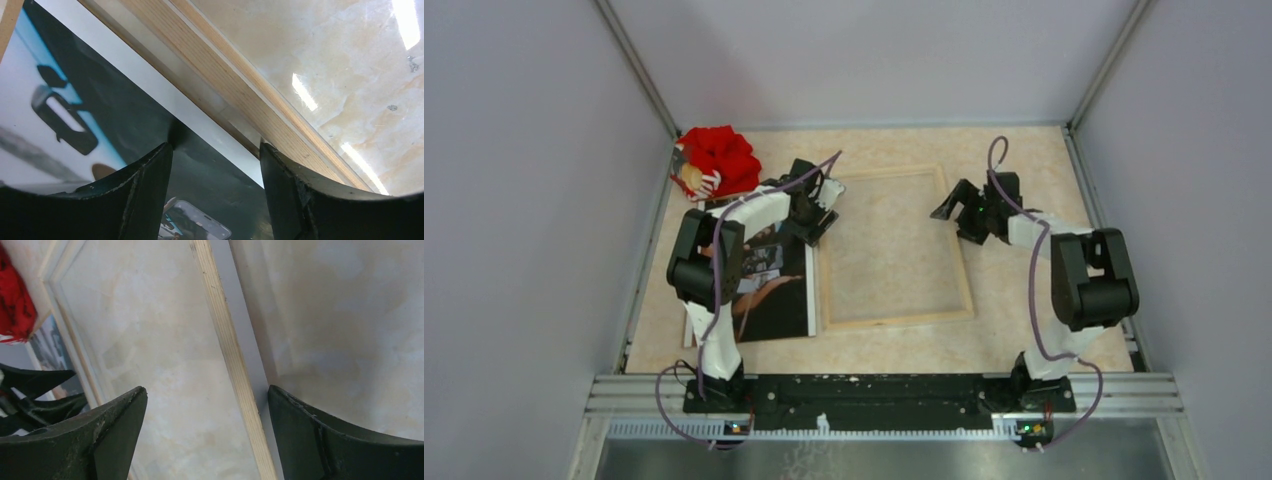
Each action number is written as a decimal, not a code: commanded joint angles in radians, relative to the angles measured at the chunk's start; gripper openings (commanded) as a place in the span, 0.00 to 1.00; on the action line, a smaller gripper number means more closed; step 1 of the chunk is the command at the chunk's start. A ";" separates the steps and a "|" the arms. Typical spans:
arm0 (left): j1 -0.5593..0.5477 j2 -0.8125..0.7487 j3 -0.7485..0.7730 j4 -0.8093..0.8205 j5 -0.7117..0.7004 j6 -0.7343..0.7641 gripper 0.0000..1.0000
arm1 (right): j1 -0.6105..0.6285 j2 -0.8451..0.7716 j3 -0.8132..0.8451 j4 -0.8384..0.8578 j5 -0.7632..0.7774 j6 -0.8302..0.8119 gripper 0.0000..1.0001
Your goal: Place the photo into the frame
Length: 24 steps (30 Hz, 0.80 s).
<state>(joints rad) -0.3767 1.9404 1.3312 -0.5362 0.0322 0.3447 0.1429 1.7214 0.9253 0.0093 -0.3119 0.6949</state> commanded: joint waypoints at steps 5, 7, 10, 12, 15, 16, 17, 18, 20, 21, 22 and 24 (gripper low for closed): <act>-0.039 0.092 -0.002 0.038 0.081 0.003 0.72 | 0.037 -0.277 -0.014 0.163 -0.400 0.260 0.86; -0.039 0.094 -0.004 0.038 0.081 0.006 0.72 | 0.037 -0.326 -0.045 0.208 -0.427 0.309 0.85; -0.039 0.093 -0.003 0.037 0.080 0.009 0.71 | 0.038 -0.381 -0.075 0.231 -0.442 0.350 0.84; -0.038 0.086 -0.004 0.036 0.082 0.009 0.71 | 0.037 -0.400 -0.071 0.204 -0.442 0.343 0.84; -0.037 0.072 -0.002 0.032 0.082 0.008 0.71 | 0.038 -0.419 -0.040 0.139 -0.448 0.318 0.84; -0.035 0.066 -0.001 0.028 0.081 0.008 0.71 | 0.038 -0.425 -0.030 0.126 -0.451 0.315 0.84; -0.033 0.057 0.002 0.022 0.080 0.008 0.71 | 0.038 -0.430 -0.020 0.118 -0.453 0.318 0.84; -0.027 0.044 0.005 0.020 0.085 0.007 0.71 | 0.038 -0.436 -0.013 0.118 -0.460 0.325 0.84; -0.013 0.019 0.008 0.011 0.105 0.005 0.71 | 0.039 -0.444 -0.010 0.144 -0.472 0.353 0.84; -0.009 0.009 0.009 0.008 0.113 0.003 0.71 | 0.041 -0.446 -0.009 0.133 -0.467 0.347 0.84; -0.008 0.005 0.008 0.005 0.111 0.004 0.71 | 0.041 -0.451 -0.003 0.089 -0.447 0.321 0.84; -0.008 0.006 0.006 -0.002 0.105 0.006 0.71 | 0.038 -0.454 0.016 -0.033 -0.383 0.240 0.84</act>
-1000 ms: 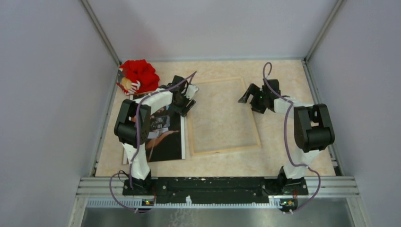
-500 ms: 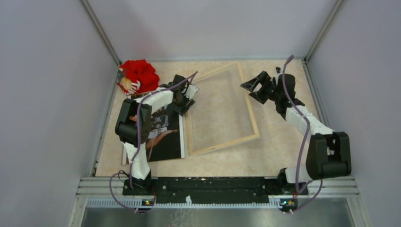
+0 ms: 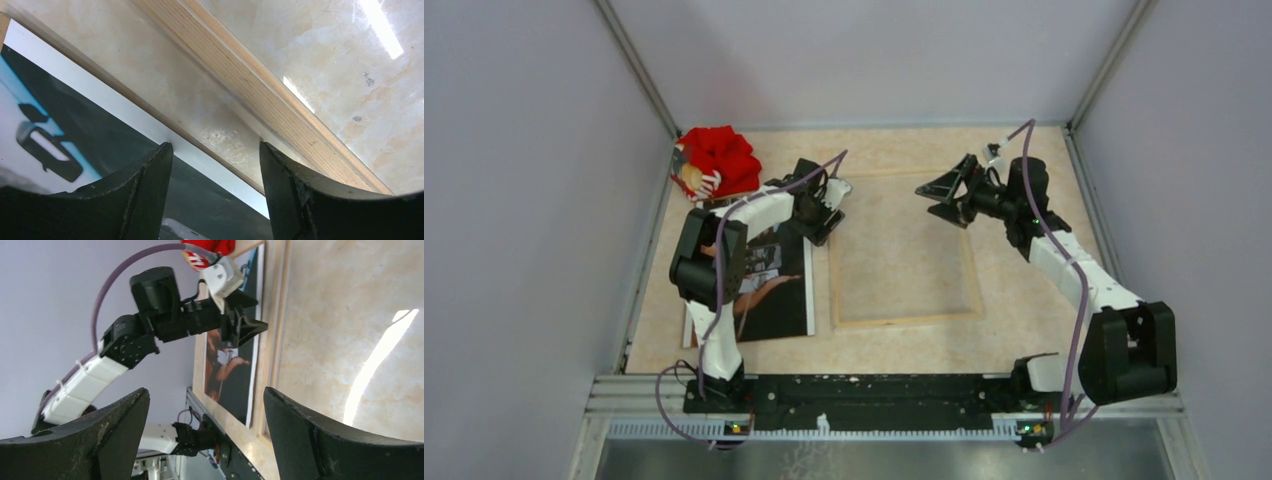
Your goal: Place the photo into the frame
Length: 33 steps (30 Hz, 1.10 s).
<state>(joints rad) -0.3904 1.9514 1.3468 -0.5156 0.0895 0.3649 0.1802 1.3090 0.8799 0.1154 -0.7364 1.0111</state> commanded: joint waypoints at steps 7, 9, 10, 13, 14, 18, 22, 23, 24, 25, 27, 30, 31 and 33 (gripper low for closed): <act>0.013 -0.043 0.004 -0.036 0.062 -0.020 0.70 | -0.053 0.021 0.116 -0.454 0.504 -0.340 0.97; 0.014 -0.036 0.002 -0.037 0.059 -0.027 0.70 | -0.063 0.075 0.099 -0.445 0.599 -0.377 0.99; 0.014 -0.033 -0.003 -0.033 0.058 -0.032 0.70 | -0.066 0.102 0.091 -0.433 0.647 -0.396 0.99; 0.013 -0.029 -0.029 -0.001 0.056 -0.047 0.70 | -0.063 0.187 0.085 -0.404 0.771 -0.443 0.99; 0.013 -0.027 -0.034 0.007 0.055 -0.053 0.70 | -0.054 0.217 0.084 -0.397 0.815 -0.460 0.99; 0.011 -0.016 -0.048 0.029 0.049 -0.075 0.70 | 0.002 0.326 0.092 -0.376 0.910 -0.492 0.99; 0.003 -0.008 -0.068 0.042 0.045 -0.077 0.70 | 0.047 0.382 0.083 -0.339 0.918 -0.482 0.99; 0.000 -0.005 -0.073 0.043 0.045 -0.079 0.70 | 0.059 0.394 0.080 -0.333 0.912 -0.477 0.99; -0.002 -0.002 -0.079 0.046 0.047 -0.082 0.70 | 0.073 0.403 0.074 -0.326 0.907 -0.469 0.99; -0.004 0.001 -0.086 0.051 0.045 -0.083 0.70 | 0.089 0.412 0.072 -0.321 0.898 -0.459 0.99; -0.006 0.005 -0.100 0.065 0.042 -0.081 0.70 | 0.119 0.426 0.067 -0.315 0.868 -0.430 0.99; -0.008 0.020 -0.099 0.066 0.056 -0.079 0.70 | 0.139 0.409 0.051 -0.279 0.730 -0.362 0.99; -0.010 0.023 -0.097 0.067 0.061 -0.079 0.70 | 0.139 0.394 0.047 -0.258 0.683 -0.335 0.99; -0.011 0.034 -0.095 0.061 0.076 -0.078 0.69 | 0.138 0.344 0.037 -0.222 0.594 -0.282 0.99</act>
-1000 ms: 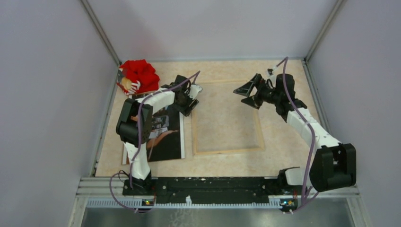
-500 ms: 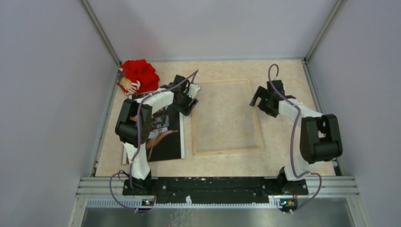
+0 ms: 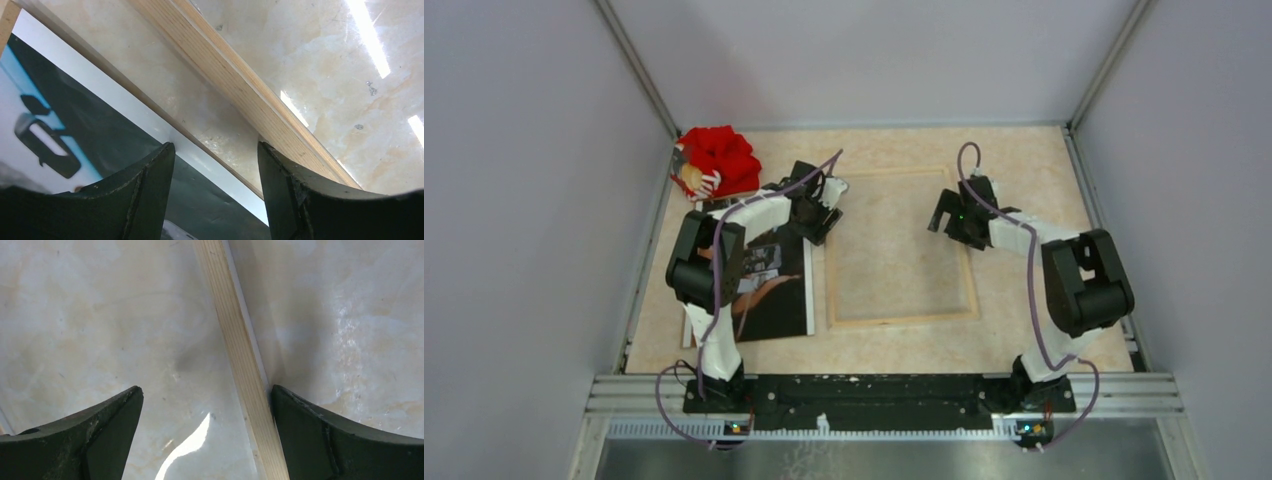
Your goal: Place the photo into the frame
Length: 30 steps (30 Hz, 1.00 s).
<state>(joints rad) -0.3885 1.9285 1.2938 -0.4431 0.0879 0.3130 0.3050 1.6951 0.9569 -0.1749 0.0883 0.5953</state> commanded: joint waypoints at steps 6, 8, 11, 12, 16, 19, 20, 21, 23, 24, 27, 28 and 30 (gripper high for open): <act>-0.013 0.072 -0.050 -0.002 0.110 -0.016 0.68 | -0.022 -0.188 -0.059 0.181 -0.469 0.270 0.99; -0.013 0.075 -0.048 0.000 0.126 -0.017 0.68 | -0.036 -0.230 -0.094 0.258 -0.542 0.346 0.98; -0.013 0.076 -0.048 0.008 0.158 -0.019 0.68 | -0.048 -0.285 -0.143 0.352 -0.620 0.424 0.98; -0.012 0.078 -0.047 0.007 0.173 -0.022 0.68 | -0.051 -0.301 -0.163 0.390 -0.640 0.455 0.98; -0.007 0.095 -0.036 -0.001 0.219 -0.028 0.68 | -0.055 -0.337 -0.233 0.545 -0.702 0.573 0.97; -0.007 0.101 -0.038 -0.001 0.219 -0.027 0.68 | -0.055 -0.344 -0.264 0.638 -0.732 0.636 0.97; -0.007 0.100 -0.039 0.003 0.213 -0.024 0.68 | -0.055 -0.344 -0.271 0.660 -0.738 0.650 0.96; -0.007 0.097 -0.042 0.006 0.209 -0.022 0.68 | -0.055 -0.342 -0.273 0.681 -0.748 0.662 0.96; -0.003 0.093 -0.047 0.011 0.209 -0.020 0.68 | -0.055 -0.330 -0.289 0.767 -0.776 0.715 0.96; -0.001 0.092 -0.048 0.012 0.209 -0.020 0.68 | -0.055 -0.318 -0.300 0.834 -0.793 0.752 0.96; 0.004 0.093 -0.055 0.019 0.209 -0.015 0.68 | -0.039 -0.274 -0.323 1.003 -0.826 0.865 0.95; 0.004 0.093 -0.057 0.021 0.208 -0.014 0.68 | -0.030 -0.262 -0.329 1.056 -0.830 0.900 0.94; 0.004 0.093 -0.061 0.025 0.210 -0.010 0.67 | -0.004 -0.236 -0.333 1.161 -0.838 0.966 0.94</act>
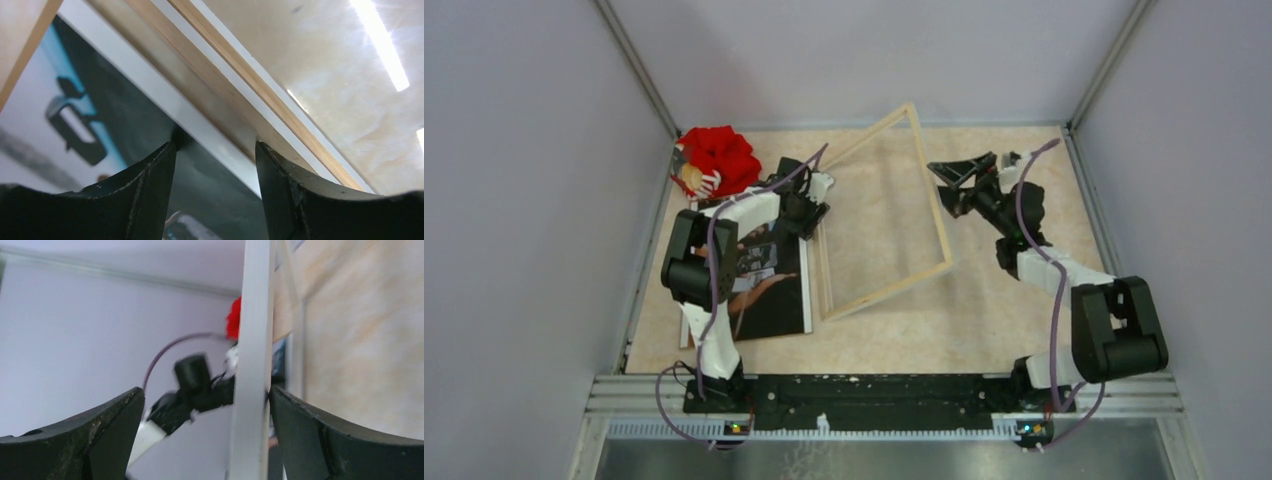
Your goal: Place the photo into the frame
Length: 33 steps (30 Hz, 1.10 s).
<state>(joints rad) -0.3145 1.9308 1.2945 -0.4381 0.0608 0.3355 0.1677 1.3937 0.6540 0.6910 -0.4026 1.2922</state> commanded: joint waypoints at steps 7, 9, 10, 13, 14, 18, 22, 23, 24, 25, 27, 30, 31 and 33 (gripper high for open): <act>-0.068 0.092 -0.054 0.020 0.234 -0.029 0.67 | 0.243 0.158 -0.011 0.489 -0.331 0.417 0.91; -0.066 0.085 -0.056 0.019 0.235 -0.030 0.67 | 0.256 0.166 -0.009 0.497 -0.322 0.420 0.91; -0.065 0.081 -0.058 0.018 0.232 -0.031 0.67 | 0.258 0.162 -0.006 0.492 -0.318 0.416 0.91; -0.062 0.071 -0.064 0.016 0.226 -0.032 0.67 | 0.259 0.124 0.025 0.392 -0.316 0.367 0.91; -0.061 0.067 -0.065 0.014 0.224 -0.032 0.67 | 0.258 0.105 0.044 0.342 -0.319 0.344 0.91; -0.051 0.037 -0.062 0.003 0.222 -0.036 0.66 | 0.236 0.031 0.137 0.156 -0.325 0.258 0.91; -0.032 -0.007 -0.041 -0.031 0.223 -0.035 0.67 | 0.228 0.012 0.192 0.107 -0.332 0.249 0.89; -0.024 -0.022 -0.032 -0.043 0.224 -0.034 0.68 | 0.228 0.012 0.200 0.106 -0.330 0.254 0.87; -0.014 -0.039 -0.021 -0.058 0.230 -0.030 0.68 | 0.228 0.011 0.207 0.097 -0.329 0.254 0.85; -0.002 -0.056 -0.009 -0.072 0.235 -0.028 0.68 | 0.228 0.007 0.218 0.076 -0.327 0.243 0.82; 0.020 -0.091 0.013 -0.102 0.241 -0.019 0.69 | 0.227 0.004 0.248 -0.001 -0.322 0.201 0.75; 0.053 -0.135 0.048 -0.153 0.243 -0.005 0.71 | 0.227 0.006 0.298 -0.137 -0.313 0.139 0.54; 0.061 -0.150 0.059 -0.166 0.243 0.000 0.72 | 0.227 0.007 0.310 -0.165 -0.308 0.124 0.43; 0.076 -0.178 0.070 -0.189 0.234 0.013 0.73 | 0.225 0.006 0.345 -0.258 -0.287 0.068 0.28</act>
<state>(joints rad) -0.2718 1.8599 1.3003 -0.5499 0.2684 0.3325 0.4007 1.4277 0.8902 0.5900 -0.7242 1.4761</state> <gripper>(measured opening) 0.723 0.391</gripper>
